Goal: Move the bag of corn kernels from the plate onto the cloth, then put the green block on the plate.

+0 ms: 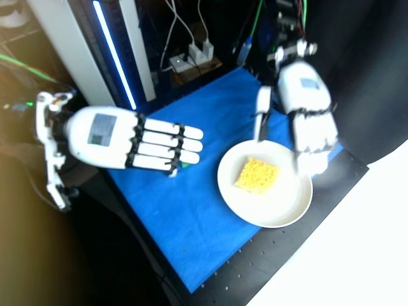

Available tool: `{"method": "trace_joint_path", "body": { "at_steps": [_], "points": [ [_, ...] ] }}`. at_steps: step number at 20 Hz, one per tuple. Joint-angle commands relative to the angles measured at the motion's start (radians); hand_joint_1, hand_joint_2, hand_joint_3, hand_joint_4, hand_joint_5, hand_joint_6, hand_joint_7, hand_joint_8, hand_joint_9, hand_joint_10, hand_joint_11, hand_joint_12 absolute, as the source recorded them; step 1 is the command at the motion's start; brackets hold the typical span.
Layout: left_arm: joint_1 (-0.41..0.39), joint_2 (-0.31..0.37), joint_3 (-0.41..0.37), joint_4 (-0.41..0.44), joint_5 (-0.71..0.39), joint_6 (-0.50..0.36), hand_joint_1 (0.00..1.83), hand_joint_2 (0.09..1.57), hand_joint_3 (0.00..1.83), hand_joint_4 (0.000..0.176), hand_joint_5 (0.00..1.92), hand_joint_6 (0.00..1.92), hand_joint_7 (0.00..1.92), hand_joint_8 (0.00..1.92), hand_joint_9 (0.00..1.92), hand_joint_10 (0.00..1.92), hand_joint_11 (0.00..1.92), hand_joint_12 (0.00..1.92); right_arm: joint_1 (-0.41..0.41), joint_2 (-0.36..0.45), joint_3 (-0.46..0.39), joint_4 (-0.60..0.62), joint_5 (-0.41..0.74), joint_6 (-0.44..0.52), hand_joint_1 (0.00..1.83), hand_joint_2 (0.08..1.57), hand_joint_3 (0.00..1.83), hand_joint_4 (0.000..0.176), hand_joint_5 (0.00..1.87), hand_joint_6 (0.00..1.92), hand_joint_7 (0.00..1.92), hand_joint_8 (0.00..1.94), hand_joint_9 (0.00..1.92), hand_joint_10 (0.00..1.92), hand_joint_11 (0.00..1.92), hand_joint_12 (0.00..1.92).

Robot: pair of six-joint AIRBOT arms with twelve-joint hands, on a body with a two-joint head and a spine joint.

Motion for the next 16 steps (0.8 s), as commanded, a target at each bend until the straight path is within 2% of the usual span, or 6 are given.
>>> {"method": "trace_joint_path", "body": {
  "at_steps": [1,7,10,13,15,16],
  "points": [
    [-0.023,-0.017,0.013,0.008,-0.077,0.000,0.73,1.13,0.00,0.012,0.15,0.00,0.18,0.00,0.17,0.12,0.00,1.36,0.013,0.000,0.000,0.019,0.130,0.008,0.51,1.42,0.00,0.000,0.00,0.00,0.00,0.00,0.00,0.19,0.00,1.82],
    [-0.007,-0.099,0.072,0.008,0.015,0.000,0.74,1.13,0.00,0.025,0.09,0.01,0.11,0.01,0.09,0.01,0.00,0.64,0.012,0.000,0.001,0.019,0.131,0.012,0.49,1.43,0.00,0.000,0.00,0.00,0.00,0.00,0.00,0.25,0.00,1.86],
    [0.000,-0.134,0.098,0.008,0.057,0.012,0.79,1.21,0.02,0.000,0.22,0.02,0.23,0.02,0.24,0.04,0.00,0.88,0.011,0.000,0.001,0.019,0.131,0.016,0.52,1.43,0.00,0.000,0.00,0.00,0.01,0.00,0.00,0.28,0.00,1.79],
    [0.001,-0.156,0.113,0.007,0.090,0.044,0.97,1.27,0.00,0.000,0.52,0.05,0.50,0.05,0.52,0.13,0.07,1.50,0.010,0.000,0.001,0.019,0.132,0.018,0.46,1.44,0.00,0.000,0.00,0.00,0.00,0.00,0.00,0.21,0.00,1.70],
    [0.001,-0.162,0.121,0.006,0.097,0.045,1.04,1.29,0.00,0.000,0.69,0.01,0.62,0.09,0.47,0.69,0.29,1.66,0.009,0.000,0.001,0.019,0.132,0.019,0.48,1.44,0.00,0.000,0.00,0.00,0.01,0.00,0.00,0.26,0.00,1.81],
    [0.001,-0.165,0.129,0.004,0.105,0.045,1.06,1.29,0.00,0.000,0.67,1.14,0.52,0.51,0.44,1.04,0.32,1.73,0.006,0.000,0.002,0.020,0.132,0.022,0.53,1.43,0.00,0.000,0.00,0.00,0.03,0.01,0.00,0.30,0.00,1.82]
  ]
}}
